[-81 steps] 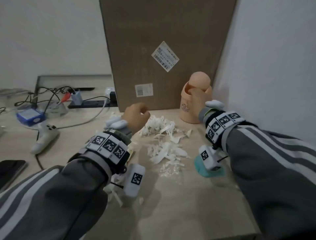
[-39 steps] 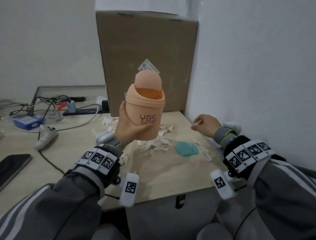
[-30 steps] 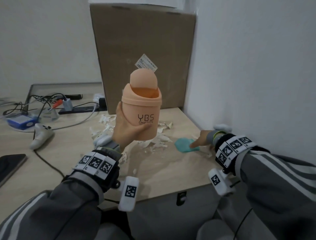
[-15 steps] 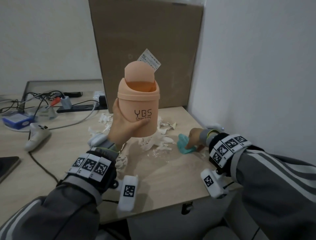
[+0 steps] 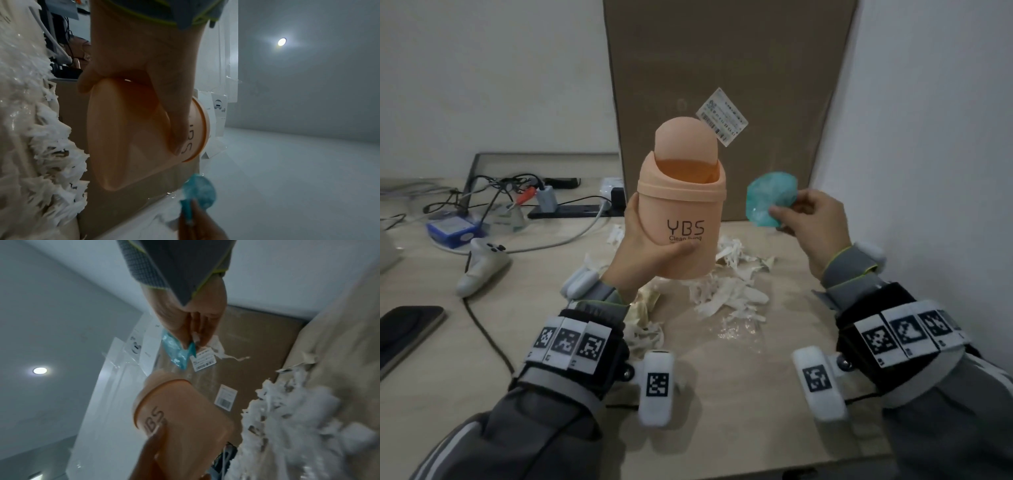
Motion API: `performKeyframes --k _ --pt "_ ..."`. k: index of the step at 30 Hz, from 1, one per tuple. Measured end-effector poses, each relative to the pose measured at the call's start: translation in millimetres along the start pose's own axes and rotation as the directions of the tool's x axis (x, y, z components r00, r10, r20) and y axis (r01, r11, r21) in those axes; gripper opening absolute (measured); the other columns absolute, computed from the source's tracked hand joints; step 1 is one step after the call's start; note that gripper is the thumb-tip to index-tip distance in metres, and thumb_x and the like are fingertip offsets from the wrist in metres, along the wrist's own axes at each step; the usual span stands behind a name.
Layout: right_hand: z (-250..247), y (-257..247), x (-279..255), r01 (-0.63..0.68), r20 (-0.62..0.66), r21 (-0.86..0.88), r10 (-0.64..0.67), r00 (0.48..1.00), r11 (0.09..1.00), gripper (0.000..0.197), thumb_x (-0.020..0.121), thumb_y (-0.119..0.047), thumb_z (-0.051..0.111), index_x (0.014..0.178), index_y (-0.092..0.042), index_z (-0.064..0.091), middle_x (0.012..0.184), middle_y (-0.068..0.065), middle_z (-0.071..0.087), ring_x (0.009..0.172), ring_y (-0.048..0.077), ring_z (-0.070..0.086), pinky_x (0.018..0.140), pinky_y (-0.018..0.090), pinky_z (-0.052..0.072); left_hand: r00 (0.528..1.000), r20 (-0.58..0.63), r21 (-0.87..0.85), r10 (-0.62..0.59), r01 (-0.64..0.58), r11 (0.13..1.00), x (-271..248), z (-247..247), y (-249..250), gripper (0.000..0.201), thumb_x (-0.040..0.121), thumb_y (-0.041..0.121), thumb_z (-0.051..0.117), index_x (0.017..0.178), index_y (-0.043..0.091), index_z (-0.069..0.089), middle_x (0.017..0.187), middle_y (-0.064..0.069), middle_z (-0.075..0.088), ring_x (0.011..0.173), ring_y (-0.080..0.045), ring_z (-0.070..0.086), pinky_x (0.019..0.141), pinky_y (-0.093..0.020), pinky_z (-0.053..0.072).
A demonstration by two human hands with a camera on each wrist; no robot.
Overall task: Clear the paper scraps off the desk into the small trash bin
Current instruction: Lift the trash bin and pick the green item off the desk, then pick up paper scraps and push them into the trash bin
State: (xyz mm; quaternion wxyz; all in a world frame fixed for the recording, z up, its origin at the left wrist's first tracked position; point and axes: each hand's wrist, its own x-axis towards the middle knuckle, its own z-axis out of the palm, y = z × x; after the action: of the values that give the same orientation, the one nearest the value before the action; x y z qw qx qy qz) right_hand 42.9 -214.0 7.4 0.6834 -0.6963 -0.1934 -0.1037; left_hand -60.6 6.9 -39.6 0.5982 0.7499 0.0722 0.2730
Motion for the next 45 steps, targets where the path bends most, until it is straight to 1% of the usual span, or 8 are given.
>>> performKeyframes --k 8,13,20,23,26,37,43,45 --pt "48.2 -58.6 5.1 0.397 0.095 0.024 -0.398 0.913 0.917 0.027 0.071 -0.006 0.077 0.068 -0.026 0.059 0.075 0.000 0.067 0.074 0.013 0.065 0.071 0.029 0.057 0.997 0.070 0.070 -0.031 0.026 0.997 -1.5 -3.1 -3.5 0.147 0.042 0.055 0.089 0.161 0.034 0.005 0.143 0.003 0.047 0.126 -0.016 0.056 0.101 -0.040 0.054" --pt "71.6 -53.0 8.8 0.468 0.245 -0.307 -0.406 0.880 0.829 0.011 0.068 -0.010 0.077 0.069 -0.016 0.068 0.062 -0.010 0.058 0.058 -0.002 0.053 0.057 0.008 0.038 0.996 0.080 0.070 -0.033 0.027 0.997 -3.4 -3.7 -3.5 0.145 0.042 0.054 0.089 0.160 0.034 0.008 0.145 -0.002 0.048 0.128 -0.020 0.058 0.105 -0.047 0.054" --pt "68.3 -77.0 11.3 0.593 0.642 -0.602 -0.118 0.758 0.535 0.008 0.083 -0.021 0.064 0.085 -0.015 0.070 0.065 -0.007 0.051 0.072 0.011 0.048 0.060 0.024 0.033 0.992 0.118 0.080 -0.041 0.032 0.996 -7.6 -5.7 -6.0 0.151 0.040 0.053 0.089 0.163 0.029 0.005 0.147 0.000 0.047 0.130 -0.020 0.056 0.108 -0.050 0.052" --pt "62.7 -76.0 14.9 0.574 0.615 -0.587 -0.146 0.775 0.571 0.014 0.078 -0.032 0.072 0.086 -0.021 0.070 0.072 -0.008 0.061 0.072 0.007 0.056 0.063 0.016 0.042 0.992 0.120 0.065 -0.041 0.033 0.997 -7.3 -5.7 -7.1 0.150 0.040 0.052 0.090 0.163 0.029 0.006 0.145 0.002 0.048 0.130 -0.019 0.057 0.108 -0.050 0.052" --pt "61.3 -67.0 14.9 0.536 0.461 -0.514 -0.311 0.831 0.670 0.027 0.070 -0.034 0.077 0.094 -0.024 0.072 0.086 -0.006 0.071 0.085 0.009 0.065 0.083 0.030 0.052 0.993 0.108 0.026 -0.036 0.033 0.999 -6.1 -8.1 -9.0 0.146 0.042 0.050 0.091 0.162 0.032 0.009 0.145 0.001 0.049 0.129 -0.018 0.057 0.108 -0.048 0.052" --pt "63.5 -39.1 -13.3 0.496 0.160 -0.163 -0.473 0.866 0.853 0.009 0.087 -0.020 0.062 0.082 -0.018 0.070 0.077 -0.008 0.070 0.070 -0.004 0.059 0.063 0.006 0.039 1.000 0.014 -0.065 -0.015 0.016 0.998 -8.2 -30.9 -8.2 0.137 0.043 0.047 0.090 0.158 0.029 0.018 0.138 0.003 0.056 0.121 -0.012 0.061 0.089 -0.029 0.059" --pt "65.3 -18.0 -38.6 0.320 0.303 -0.216 -0.248 0.920 0.922 0.009 0.086 -0.015 0.063 0.084 -0.011 0.071 0.077 0.004 0.071 0.068 0.012 0.061 0.069 0.031 0.053 0.998 -0.060 -0.088 0.005 -0.010 0.996 -11.0 -57.5 2.0 0.127 0.043 0.042 0.092 0.152 0.026 0.028 0.132 0.003 0.061 0.114 -0.010 0.067 0.083 -0.025 0.061" --pt "69.1 -18.3 -54.2 0.313 0.527 -0.338 -0.096 0.844 0.888 0.011 0.086 -0.017 0.063 0.090 -0.011 0.072 0.084 0.002 0.071 0.068 0.008 0.060 0.067 0.028 0.052 0.997 -0.075 -0.071 0.015 -0.020 0.997 -12.3 -69.1 6.3 0.129 0.043 0.042 0.093 0.154 0.025 0.028 0.134 0.001 0.061 0.117 -0.012 0.067 0.086 -0.029 0.061"
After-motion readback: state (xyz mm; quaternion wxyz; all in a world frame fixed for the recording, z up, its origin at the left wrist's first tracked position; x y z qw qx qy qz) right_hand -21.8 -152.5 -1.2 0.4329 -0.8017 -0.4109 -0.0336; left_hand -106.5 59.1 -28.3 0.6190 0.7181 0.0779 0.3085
